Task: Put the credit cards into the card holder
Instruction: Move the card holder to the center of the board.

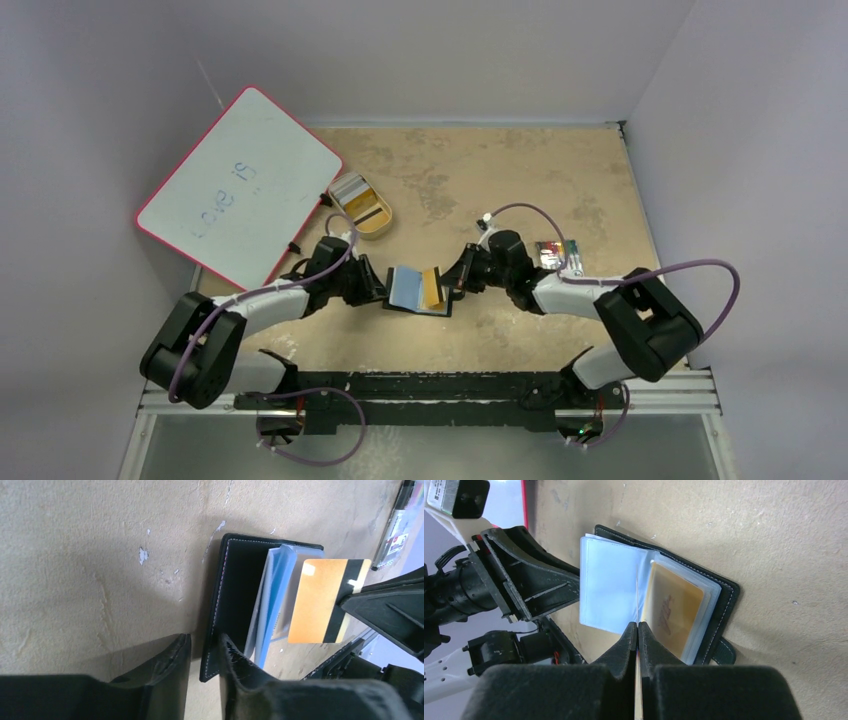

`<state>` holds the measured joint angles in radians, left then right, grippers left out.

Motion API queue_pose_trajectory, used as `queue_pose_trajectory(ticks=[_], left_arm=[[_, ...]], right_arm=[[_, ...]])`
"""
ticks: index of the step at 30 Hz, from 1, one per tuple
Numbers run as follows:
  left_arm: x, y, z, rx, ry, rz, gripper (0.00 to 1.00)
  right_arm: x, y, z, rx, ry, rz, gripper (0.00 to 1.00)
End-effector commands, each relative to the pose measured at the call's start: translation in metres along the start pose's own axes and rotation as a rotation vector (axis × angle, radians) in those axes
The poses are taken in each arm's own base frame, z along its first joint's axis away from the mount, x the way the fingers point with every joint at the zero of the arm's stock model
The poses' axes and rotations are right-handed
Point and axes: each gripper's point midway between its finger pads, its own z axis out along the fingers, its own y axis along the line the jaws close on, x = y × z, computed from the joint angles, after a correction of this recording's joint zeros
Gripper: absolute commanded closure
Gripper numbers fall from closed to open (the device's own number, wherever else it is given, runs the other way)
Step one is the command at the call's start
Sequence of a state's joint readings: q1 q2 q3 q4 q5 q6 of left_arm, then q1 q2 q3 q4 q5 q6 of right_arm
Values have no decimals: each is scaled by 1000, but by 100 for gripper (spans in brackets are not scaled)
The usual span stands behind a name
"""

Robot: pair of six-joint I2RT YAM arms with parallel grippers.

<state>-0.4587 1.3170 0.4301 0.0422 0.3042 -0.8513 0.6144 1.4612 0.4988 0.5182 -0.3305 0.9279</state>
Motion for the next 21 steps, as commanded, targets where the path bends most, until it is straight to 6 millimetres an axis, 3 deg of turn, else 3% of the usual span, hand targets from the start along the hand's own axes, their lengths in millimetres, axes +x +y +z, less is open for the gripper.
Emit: queue_pose_trajectory(ticks=[1,7,21], left_arm=[[-1,-3,3,34,-21,2,78],[6,3,2,24,-16,-7,100],[17,10,4,18,-16,-30,100]], right_arm=[[-6,3,3,-14,-31,-1,100],[1,1,9,-10,-5,9,100],[14,4,20,-46,20,26,100]])
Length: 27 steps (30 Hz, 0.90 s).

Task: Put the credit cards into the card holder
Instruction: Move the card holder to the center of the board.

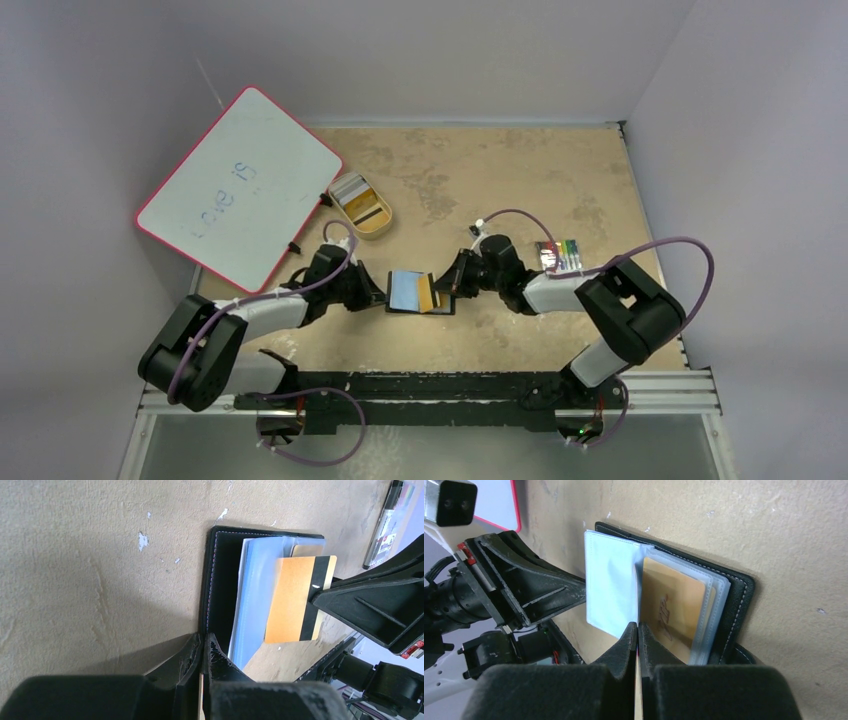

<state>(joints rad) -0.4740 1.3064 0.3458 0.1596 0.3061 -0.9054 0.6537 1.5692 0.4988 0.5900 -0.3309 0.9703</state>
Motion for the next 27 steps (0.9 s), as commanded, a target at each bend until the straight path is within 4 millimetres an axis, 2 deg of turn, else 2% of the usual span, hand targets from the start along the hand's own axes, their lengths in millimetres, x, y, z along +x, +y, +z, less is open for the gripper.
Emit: queue_pose_trajectory(ticks=[1,14,27], left_arm=[[7,8,1,-20,3,-1,100],[13,7,3,-20,3,-1,100],[26,23,6,-67,12,6,100]], right_arm=[[-5,14,3,-72,-30,-12,100],[-6,15,8,-111,-51,-30,100],[-12,12,3,-120,-112,-56,100]])
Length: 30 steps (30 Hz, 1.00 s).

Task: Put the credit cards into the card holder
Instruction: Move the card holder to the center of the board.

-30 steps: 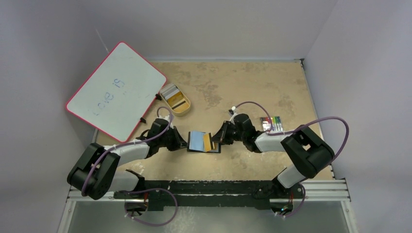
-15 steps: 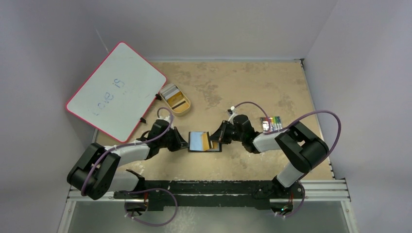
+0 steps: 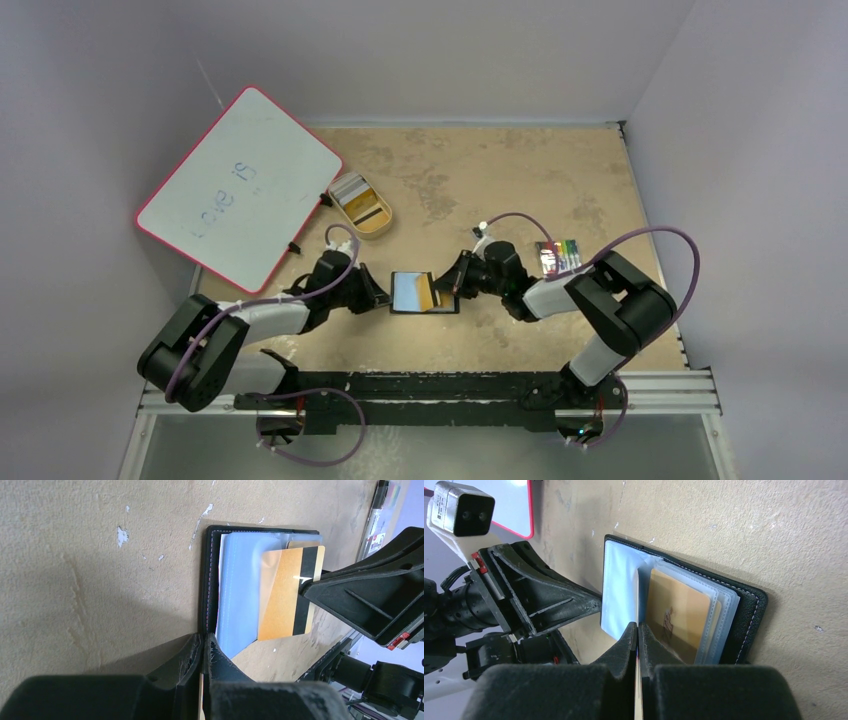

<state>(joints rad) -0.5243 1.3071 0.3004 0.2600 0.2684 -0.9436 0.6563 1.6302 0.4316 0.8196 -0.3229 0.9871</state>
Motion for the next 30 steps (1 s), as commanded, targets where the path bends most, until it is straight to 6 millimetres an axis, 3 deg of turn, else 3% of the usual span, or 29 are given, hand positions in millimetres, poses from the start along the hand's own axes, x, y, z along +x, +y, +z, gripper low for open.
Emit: queue_pose_trajectory(ticks=[1,30], left_arm=[[20,30,0,-107,41,-2,100],[34,66,0,-250,68,12,100]], right_arm=[[-8,12,-2,-46,-46,-40,100],[-13,2,-13,-66,-88,-100,100]])
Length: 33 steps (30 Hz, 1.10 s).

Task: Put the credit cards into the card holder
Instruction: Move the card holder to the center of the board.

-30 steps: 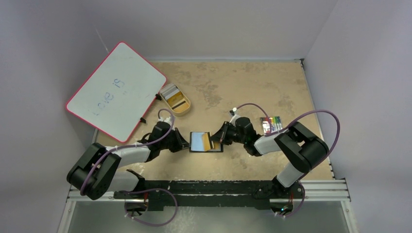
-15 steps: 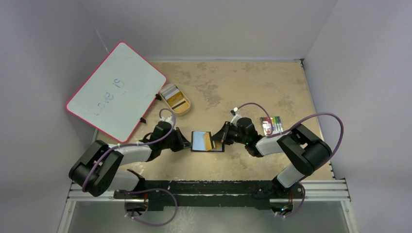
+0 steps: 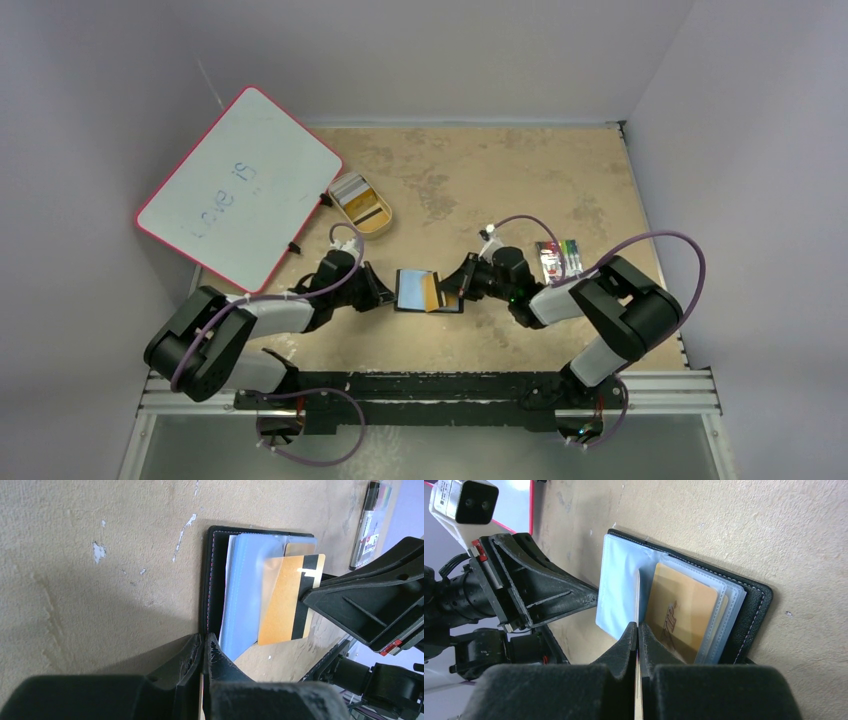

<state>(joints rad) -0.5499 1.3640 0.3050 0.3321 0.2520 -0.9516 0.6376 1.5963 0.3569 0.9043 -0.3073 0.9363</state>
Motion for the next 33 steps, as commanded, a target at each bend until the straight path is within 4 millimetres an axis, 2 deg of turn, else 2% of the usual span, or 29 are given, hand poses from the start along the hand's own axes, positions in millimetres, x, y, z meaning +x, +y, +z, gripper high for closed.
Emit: queue_pose_trajectory(ticks=[1,9,16,23,33], left_arm=[[35,71,-10,-268,79,0,100],[38,74,-11,-278,81,-4,100],[38,60,-9,-227,84,-28,100],[40,57,-11,-211,78,-45,100],[46,53,-11,-172,59,-87,100]], right_arm=[[-11,8,-1,-47,-43,-46,100],[-15,6,-5,-47,-76,-56,100],[-16,-2,-5,-48,-110,-82,100],[-21,3,-8,-102,-178,-41,100],[-22,5,3,-123,-166,-3,100]])
